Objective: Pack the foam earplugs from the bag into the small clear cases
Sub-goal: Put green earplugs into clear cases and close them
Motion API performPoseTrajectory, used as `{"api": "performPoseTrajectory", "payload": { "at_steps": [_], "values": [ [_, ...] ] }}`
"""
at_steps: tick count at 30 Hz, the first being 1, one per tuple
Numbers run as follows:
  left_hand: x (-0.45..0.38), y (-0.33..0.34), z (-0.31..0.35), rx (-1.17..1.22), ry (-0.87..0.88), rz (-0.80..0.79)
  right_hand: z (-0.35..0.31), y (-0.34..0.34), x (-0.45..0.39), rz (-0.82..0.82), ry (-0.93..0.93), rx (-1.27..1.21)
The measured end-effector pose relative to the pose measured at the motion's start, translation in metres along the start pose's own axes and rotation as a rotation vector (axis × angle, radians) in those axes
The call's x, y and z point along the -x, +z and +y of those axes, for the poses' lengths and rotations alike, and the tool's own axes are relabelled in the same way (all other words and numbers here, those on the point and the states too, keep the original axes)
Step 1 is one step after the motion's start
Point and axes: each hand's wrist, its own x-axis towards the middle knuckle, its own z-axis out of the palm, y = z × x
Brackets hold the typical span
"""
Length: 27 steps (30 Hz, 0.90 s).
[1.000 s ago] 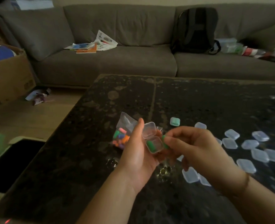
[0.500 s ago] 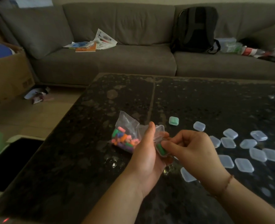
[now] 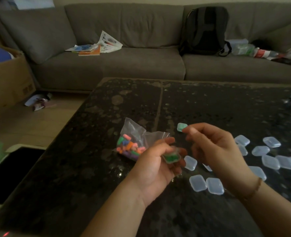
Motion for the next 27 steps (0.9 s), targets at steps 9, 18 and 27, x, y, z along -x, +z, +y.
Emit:
{"api": "performPoseTrajectory", "payload": {
  "at_steps": [9,18,27],
  "values": [
    [0.003,-0.001,0.001,-0.246,0.042,-0.050,0.004,-0.013,-0.003,-0.333,-0.013,0.303],
    [0.002,0.009,-0.002,-0.358,0.025,-0.130,0.005,-0.019,-0.007,-0.419,0.059,0.261],
    [0.001,0.012,0.000,-0.536,-0.005,-0.030,0.045,-0.040,-0.056,0.115,0.261,0.289]
  ]
}}
